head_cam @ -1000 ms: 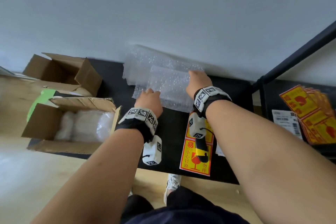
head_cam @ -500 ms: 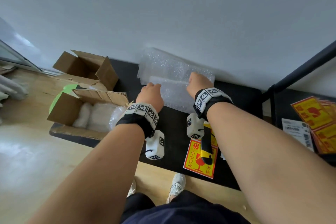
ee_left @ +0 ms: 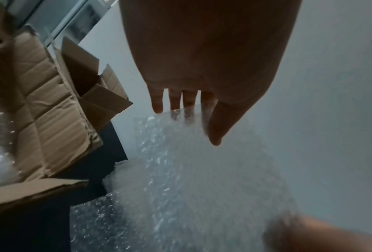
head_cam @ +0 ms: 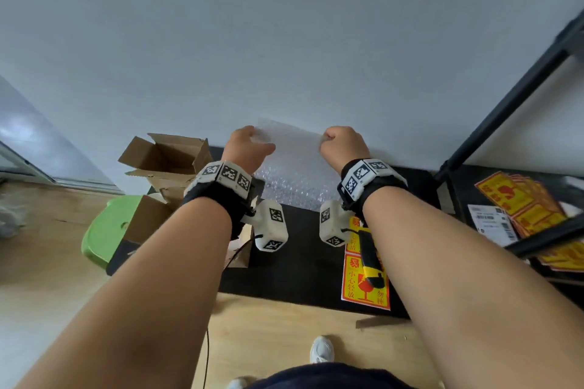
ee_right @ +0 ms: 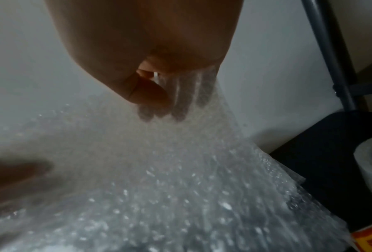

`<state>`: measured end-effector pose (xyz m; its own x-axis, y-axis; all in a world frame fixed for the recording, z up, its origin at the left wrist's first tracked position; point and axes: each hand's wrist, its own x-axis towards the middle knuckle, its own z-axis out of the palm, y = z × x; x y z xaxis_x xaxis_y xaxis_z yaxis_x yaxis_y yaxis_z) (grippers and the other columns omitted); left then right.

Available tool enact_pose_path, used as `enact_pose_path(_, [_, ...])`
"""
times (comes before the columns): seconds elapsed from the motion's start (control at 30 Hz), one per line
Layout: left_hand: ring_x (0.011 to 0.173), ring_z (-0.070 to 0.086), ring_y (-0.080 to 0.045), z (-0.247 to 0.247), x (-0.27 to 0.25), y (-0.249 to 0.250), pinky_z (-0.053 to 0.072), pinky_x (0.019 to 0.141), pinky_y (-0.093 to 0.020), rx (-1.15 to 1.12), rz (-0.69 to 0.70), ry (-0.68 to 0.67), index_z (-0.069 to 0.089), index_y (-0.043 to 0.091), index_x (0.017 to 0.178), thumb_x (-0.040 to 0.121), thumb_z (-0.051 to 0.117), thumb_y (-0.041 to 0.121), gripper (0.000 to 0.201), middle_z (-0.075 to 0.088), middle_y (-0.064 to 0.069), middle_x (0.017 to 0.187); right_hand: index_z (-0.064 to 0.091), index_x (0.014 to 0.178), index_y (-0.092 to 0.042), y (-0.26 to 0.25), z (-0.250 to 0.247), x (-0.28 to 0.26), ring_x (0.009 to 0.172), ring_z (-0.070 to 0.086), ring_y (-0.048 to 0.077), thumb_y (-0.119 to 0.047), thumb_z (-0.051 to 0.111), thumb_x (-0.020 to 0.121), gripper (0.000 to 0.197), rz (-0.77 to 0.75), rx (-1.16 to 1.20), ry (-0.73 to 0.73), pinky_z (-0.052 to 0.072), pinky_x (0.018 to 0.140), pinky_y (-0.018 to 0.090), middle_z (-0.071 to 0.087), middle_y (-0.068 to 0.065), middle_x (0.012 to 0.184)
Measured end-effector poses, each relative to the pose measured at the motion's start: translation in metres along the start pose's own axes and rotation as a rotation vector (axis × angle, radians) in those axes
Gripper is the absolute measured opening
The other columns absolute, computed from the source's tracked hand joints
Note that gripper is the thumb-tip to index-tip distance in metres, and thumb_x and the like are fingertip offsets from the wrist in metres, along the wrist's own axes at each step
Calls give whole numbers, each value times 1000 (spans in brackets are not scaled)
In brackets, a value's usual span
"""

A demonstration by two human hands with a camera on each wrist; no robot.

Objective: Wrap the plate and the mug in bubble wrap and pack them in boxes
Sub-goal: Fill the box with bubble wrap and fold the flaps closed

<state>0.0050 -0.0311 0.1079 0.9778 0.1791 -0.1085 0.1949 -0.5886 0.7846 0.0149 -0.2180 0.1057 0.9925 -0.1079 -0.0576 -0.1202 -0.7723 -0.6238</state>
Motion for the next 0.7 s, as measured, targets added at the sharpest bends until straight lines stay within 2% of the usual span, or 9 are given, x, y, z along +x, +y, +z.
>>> enact_pose_path(0.07, [79,54,-15,-16,-5,-3,38,60,-19,-85,9,-9,59,8,100,87,66,16,17,57,0,87,47,60,-16,-12,0,-12,69,49,30,-11,44,82,23,31,53,37,39,61,31,48,1,63])
enact_pose_path(0.2, [70,59,-8,-47,-15,-19,47,66,-22,-293,-67,-51,55,12,94,86,69,15,16,62,1,83,57,104,-22,-35,10,-40,86,55,21,-24,49,86,20,154,253,160,46,85,35,62,-3,97])
enact_pose_path(0.27, [69,62,-9,-64,-20,-28,54,68,-23,-414,-125,-58,54,13,92,87,68,11,15,63,-4,88,48,125,-22,-46,21,-53,83,52,14,-31,54,89,37,224,374,167,42,76,29,58,-4,109])
enact_pose_path(0.33, [66,59,-11,-80,-25,-41,51,56,-14,-426,-103,-37,54,10,97,88,65,9,14,60,-2,82,38,137,-19,-58,35,-64,79,49,11,-29,59,89,54,246,477,120,37,69,26,53,-1,117])
enact_pose_path(0.37, [68,59,-13,-87,-28,-48,49,55,-14,-410,-92,-28,54,9,99,88,65,10,15,59,-1,80,35,139,-19,-63,43,-70,80,50,11,-25,61,87,58,238,494,103,37,71,26,51,0,119])
enact_pose_path(0.47, [87,62,-22,-109,-33,-77,54,80,-33,-328,-128,-24,61,11,100,84,69,20,20,64,-3,91,35,141,-20,-72,68,-84,83,54,16,-8,58,87,60,196,398,126,41,69,24,52,6,128])
enact_pose_path(0.53, [91,62,-21,-124,-37,-96,52,78,-32,-273,-163,2,64,12,105,83,68,18,23,64,-2,94,34,144,-23,-79,83,-93,90,58,21,-2,52,88,63,175,329,135,44,69,26,54,7,128])
enact_pose_path(0.63, [94,57,-20,-141,-42,-117,44,74,-29,-35,-158,49,55,10,111,85,66,14,29,56,-2,97,31,148,-36,-87,105,-108,76,56,10,4,45,86,76,90,243,72,46,61,24,56,-11,96])
enact_pose_path(0.7, [100,57,-26,-146,-46,-128,47,78,-34,65,-177,88,47,5,117,85,66,13,38,55,-7,103,40,145,-39,-92,117,-115,94,62,13,7,41,86,75,-3,177,16,53,73,26,61,-9,115])
